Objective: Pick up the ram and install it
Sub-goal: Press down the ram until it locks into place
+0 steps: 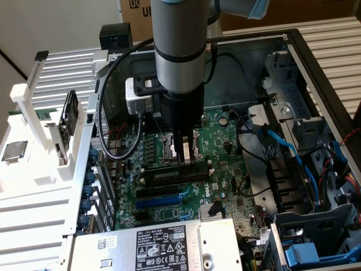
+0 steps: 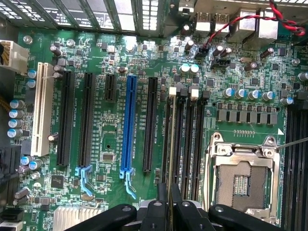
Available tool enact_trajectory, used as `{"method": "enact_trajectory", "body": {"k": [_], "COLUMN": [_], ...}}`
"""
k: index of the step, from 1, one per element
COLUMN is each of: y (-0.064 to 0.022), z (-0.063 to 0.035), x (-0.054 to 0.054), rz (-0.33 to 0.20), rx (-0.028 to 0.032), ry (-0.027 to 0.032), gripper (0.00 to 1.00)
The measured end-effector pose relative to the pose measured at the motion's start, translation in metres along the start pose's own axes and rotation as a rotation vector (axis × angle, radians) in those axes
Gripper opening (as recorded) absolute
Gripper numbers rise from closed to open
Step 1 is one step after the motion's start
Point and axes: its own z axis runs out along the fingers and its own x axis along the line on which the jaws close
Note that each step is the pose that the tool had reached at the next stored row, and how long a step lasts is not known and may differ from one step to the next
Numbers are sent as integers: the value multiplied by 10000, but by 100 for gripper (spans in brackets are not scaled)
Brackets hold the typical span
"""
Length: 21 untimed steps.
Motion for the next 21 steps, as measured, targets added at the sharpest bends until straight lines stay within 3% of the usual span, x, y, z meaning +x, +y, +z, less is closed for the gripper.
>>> {"method": "enact_trajectory", "body": {"k": [21], "y": [0], "z": [24], "x": [1], "rz": [1], "rx": [-1], "ry": [1], "gripper": [14]}}
